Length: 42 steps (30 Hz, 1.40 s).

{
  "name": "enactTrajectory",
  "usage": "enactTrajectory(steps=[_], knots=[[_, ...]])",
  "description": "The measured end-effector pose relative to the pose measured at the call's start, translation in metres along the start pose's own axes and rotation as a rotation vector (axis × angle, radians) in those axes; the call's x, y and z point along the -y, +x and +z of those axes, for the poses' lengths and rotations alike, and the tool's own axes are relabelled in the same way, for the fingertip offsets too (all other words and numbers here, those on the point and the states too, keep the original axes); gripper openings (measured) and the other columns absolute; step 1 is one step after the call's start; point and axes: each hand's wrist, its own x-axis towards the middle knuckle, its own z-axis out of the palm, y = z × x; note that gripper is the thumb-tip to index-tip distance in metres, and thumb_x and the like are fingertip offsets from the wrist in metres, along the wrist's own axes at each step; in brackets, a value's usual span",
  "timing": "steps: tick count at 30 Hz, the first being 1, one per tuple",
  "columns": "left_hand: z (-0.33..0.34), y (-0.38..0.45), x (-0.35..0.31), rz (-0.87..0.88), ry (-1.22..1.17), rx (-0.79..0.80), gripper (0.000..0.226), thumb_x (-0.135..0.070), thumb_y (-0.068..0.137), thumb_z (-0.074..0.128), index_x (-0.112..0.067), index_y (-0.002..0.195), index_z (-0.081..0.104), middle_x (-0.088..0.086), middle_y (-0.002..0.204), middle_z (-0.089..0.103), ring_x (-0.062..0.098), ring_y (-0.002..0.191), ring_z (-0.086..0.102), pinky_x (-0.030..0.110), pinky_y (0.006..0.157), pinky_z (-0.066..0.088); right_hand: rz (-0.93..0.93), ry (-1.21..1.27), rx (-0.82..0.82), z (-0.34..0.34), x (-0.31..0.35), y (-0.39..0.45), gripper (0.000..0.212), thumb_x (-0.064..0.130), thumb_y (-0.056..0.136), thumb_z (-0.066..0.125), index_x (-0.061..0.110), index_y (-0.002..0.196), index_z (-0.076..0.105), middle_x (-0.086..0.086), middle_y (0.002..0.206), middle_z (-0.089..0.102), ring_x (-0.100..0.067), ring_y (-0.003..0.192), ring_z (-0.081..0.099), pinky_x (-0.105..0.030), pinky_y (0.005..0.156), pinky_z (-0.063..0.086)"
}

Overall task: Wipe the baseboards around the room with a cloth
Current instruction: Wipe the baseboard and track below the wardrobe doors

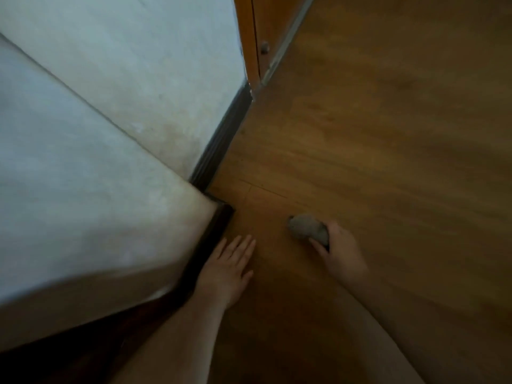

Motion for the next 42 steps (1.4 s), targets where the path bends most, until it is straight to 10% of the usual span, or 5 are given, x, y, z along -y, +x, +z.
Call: enactTrajectory(steps=[6,11,25,30,42], knots=[[-0.067,-0.146,-0.012,0.080,-0.141,-0.094,0.071,-0.054,0.102,-0.002,-0.020,0.154,0.032,0.002,0.158,0.037,0.016,0.147,0.019,0.039,0.120,0.013,0.000,0.117,-0.076,-0.129,0.068,-0.155,0.054,0.019,0.092,0.068,0.018,0.140,0.043,0.000,0.131,0.052,-0.015,0.114,0.053,-0.024,0.087,0.043],[-0.210,-0.225,-0.026,-0.014,-0.284,-0.037,0.081,-0.063,0.088,-0.010,-0.028,0.159,0.002,-0.006,0.167,0.001,0.012,0.153,-0.007,0.033,0.119,-0.006,0.026,0.188,-0.112,-0.255,0.143,-0.252,0.056,0.016,0.086,0.075,0.022,0.135,0.050,0.014,0.118,0.050,-0.004,0.104,0.052,-0.004,0.074,0.038],[-0.618,-0.499,-0.087,0.229,-0.968,-0.274,0.059,-0.072,0.090,0.028,-0.051,0.145,0.034,-0.025,0.150,0.039,-0.002,0.135,0.038,0.016,0.101,0.035,-0.221,0.301,-0.103,-0.581,0.323,-0.441,0.052,0.023,0.078,0.082,0.025,0.121,0.053,0.012,0.110,0.060,0.009,0.098,0.057,-0.006,0.075,0.046],[-0.682,-0.547,-0.104,0.477,-0.963,-0.301,0.086,-0.094,0.067,0.042,-0.058,0.143,0.031,-0.043,0.140,0.035,-0.022,0.123,0.040,0.007,0.097,0.043,-0.301,0.342,-0.146,-0.656,0.354,-0.467,0.050,0.023,0.078,0.081,0.038,0.116,0.052,0.021,0.110,0.061,0.015,0.104,0.055,-0.004,0.081,0.045],[-0.750,-0.509,-0.063,0.544,-0.951,-0.488,0.049,-0.043,0.086,0.072,-0.043,0.127,0.045,-0.037,0.120,0.046,-0.026,0.110,0.043,0.003,0.084,0.045,-0.216,0.430,-0.260,-0.689,0.418,-0.432,0.045,0.030,0.078,0.080,0.040,0.115,0.056,0.019,0.107,0.066,0.008,0.100,0.061,-0.017,0.083,0.052]])
